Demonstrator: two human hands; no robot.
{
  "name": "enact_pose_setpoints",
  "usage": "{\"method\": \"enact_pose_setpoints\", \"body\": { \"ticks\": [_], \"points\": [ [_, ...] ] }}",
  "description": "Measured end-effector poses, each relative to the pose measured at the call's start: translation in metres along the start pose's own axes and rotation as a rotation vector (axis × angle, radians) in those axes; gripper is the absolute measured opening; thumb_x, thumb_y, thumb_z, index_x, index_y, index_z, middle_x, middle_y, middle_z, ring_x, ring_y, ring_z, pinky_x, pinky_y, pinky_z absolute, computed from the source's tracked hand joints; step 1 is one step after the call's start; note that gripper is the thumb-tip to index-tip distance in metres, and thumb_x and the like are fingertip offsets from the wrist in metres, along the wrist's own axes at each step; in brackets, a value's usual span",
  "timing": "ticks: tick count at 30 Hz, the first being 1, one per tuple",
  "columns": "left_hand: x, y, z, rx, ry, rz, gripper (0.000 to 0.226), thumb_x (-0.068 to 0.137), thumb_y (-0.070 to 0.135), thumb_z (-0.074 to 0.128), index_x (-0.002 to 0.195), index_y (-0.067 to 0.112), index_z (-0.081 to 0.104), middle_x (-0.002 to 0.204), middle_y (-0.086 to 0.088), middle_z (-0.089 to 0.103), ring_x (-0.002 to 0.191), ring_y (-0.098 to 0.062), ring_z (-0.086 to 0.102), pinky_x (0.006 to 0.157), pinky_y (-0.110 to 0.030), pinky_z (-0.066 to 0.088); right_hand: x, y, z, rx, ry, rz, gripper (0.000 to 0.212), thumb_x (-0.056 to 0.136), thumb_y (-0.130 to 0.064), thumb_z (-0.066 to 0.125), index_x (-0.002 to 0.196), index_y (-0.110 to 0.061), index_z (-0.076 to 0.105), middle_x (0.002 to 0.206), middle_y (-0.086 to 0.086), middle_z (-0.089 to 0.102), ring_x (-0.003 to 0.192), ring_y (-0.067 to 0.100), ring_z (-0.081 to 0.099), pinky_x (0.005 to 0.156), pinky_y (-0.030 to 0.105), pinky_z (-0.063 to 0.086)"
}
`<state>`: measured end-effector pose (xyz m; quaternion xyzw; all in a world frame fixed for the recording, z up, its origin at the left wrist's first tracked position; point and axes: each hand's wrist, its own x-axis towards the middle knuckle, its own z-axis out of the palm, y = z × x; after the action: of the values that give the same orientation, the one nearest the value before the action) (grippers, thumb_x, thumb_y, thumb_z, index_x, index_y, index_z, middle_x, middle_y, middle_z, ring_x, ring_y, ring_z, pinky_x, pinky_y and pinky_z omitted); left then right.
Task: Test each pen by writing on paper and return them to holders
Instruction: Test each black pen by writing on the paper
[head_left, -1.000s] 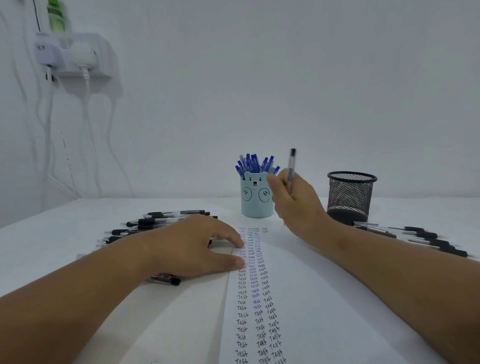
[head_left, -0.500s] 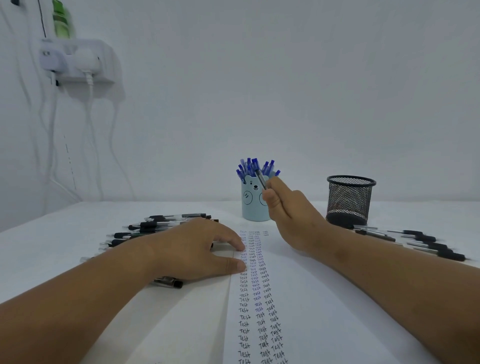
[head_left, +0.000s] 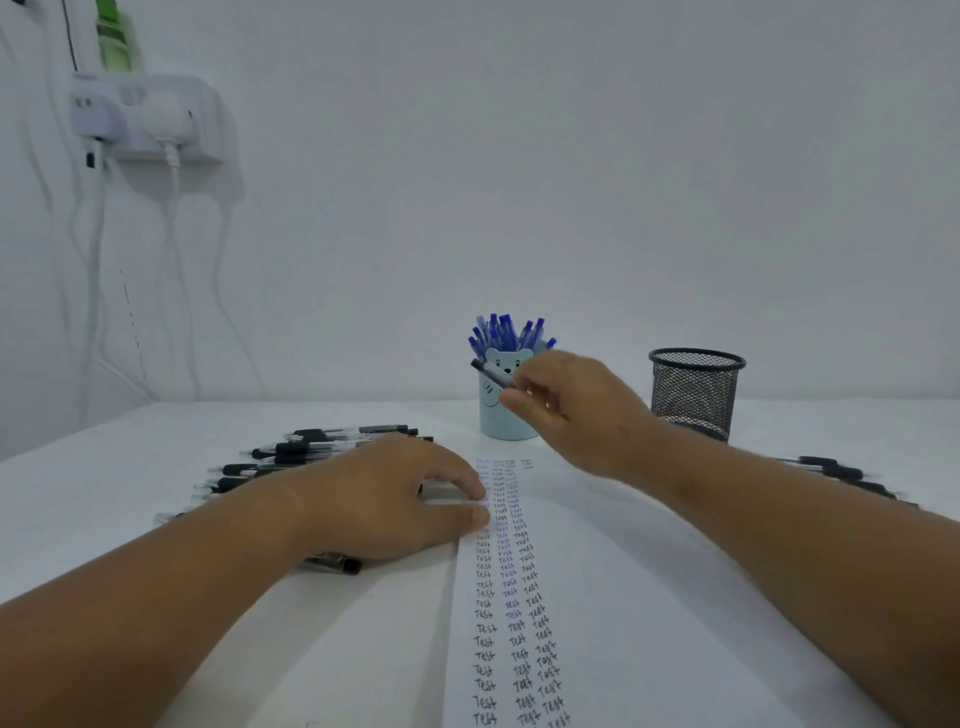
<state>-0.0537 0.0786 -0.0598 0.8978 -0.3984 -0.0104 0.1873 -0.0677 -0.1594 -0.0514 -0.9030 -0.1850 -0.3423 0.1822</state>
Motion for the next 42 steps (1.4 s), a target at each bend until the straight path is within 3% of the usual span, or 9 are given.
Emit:
{"method": "enact_pose_setpoints", "body": {
  "ticks": [4,7,10,14,24,28,32,35,42],
  "points": [
    [-0.002,0.006,0.001,0.014,-0.008,-0.003,0.064,0.07,0.093,0.039,0.108,0.05,0.067,0.117,0.031,0.064,0.113,0.01,0.055,0.107,-0.034,0.044,0.022,-0.001,-0.041,-0.141,-0.219,0.174,0.025,0.093,-0.036,0.07,0.087,-0.012,0.072,0.083,0.004,0.065,0.069,0.015,0.054,0.069,0.033,0.047],
    [-0.002,0.01,0.006,0.126,0.04,0.01,0.067,0.071,0.088,0.027,0.113,0.047,0.06,0.106,0.028,0.061,0.098,0.007,0.05,0.093,-0.03,0.043,0.017,0.005,-0.072,-0.163,-0.397,0.272,0.004,0.092,-0.031,0.072,0.094,-0.03,0.069,0.078,-0.008,0.067,0.06,0.008,0.062,0.06,0.023,0.047],
    [0.001,0.008,0.011,0.102,0.077,0.032,0.063,0.076,0.087,0.018,0.114,0.05,0.052,0.105,0.031,0.059,0.103,0.007,0.049,0.103,-0.032,0.032,-0.002,0.02,-0.098,-0.265,-0.486,0.366,0.007,0.091,-0.025,0.071,0.091,-0.032,0.072,0.062,-0.019,0.065,0.056,0.004,0.064,0.053,0.016,0.045],
    [0.003,0.009,0.014,0.178,0.099,0.029,0.056,0.081,0.084,0.035,0.119,0.047,0.055,0.118,0.032,0.058,0.119,0.005,0.048,0.12,-0.031,0.017,-0.034,0.045,-0.125,-0.441,-0.562,0.485,0.008,0.089,-0.02,0.074,0.09,-0.028,0.075,0.067,-0.016,0.064,0.077,0.014,0.066,0.068,0.026,0.05],
    [0.002,0.01,0.012,0.091,0.14,0.046,0.048,0.075,0.08,0.047,0.104,0.046,0.065,0.109,0.038,0.061,0.106,0.02,0.048,0.112,-0.026,0.028,-0.069,0.079,-0.14,-0.598,-0.549,0.573,0.026,0.093,-0.019,0.07,0.118,-0.024,0.073,0.08,-0.019,0.058,0.092,0.013,0.057,0.092,0.032,0.052],
    [0.001,0.01,0.005,0.04,0.208,0.059,0.027,0.083,0.066,0.06,0.098,0.045,0.069,0.107,0.037,0.064,0.103,0.019,0.052,0.093,-0.011,0.038,-0.052,0.062,-0.131,-0.566,-0.457,0.507,0.011,0.09,-0.023,0.071,0.1,-0.026,0.074,0.094,-0.007,0.068,0.093,0.021,0.065,0.084,0.037,0.056],
    [0.002,0.008,-0.007,-0.079,0.277,0.071,0.005,0.088,0.042,0.071,0.087,0.039,0.075,0.099,0.033,0.069,0.098,0.01,0.062,0.094,-0.024,0.048,-0.031,0.023,-0.101,-0.444,-0.411,0.372,0.013,0.093,-0.021,0.066,0.096,-0.032,0.073,0.092,-0.016,0.065,0.096,0.011,0.061,0.073,0.028,0.051],
    [-0.002,0.0,-0.021,-0.135,0.317,0.054,0.012,0.086,0.023,0.077,0.081,0.033,0.077,0.09,0.024,0.072,0.088,0.004,0.066,0.083,-0.022,0.05,-0.016,-0.007,-0.072,-0.343,-0.47,0.253,0.01,0.094,-0.025,0.067,0.099,-0.027,0.075,0.097,-0.013,0.071,0.091,0.01,0.063,0.07,0.026,0.051],
    [-0.024,-0.03,-0.065,-0.095,0.067,-0.049,0.012,0.08,0.03,0.085,0.084,0.039,0.078,0.081,0.02,0.07,0.075,-0.003,0.06,0.074,-0.023,0.047,0.008,-0.034,-0.018,-0.158,-0.7,0.143,0.026,0.085,-0.046,0.075,0.101,-0.026,0.074,0.099,-0.009,0.068,0.095,0.011,0.061,0.085,0.029,0.053]
  ]
}}
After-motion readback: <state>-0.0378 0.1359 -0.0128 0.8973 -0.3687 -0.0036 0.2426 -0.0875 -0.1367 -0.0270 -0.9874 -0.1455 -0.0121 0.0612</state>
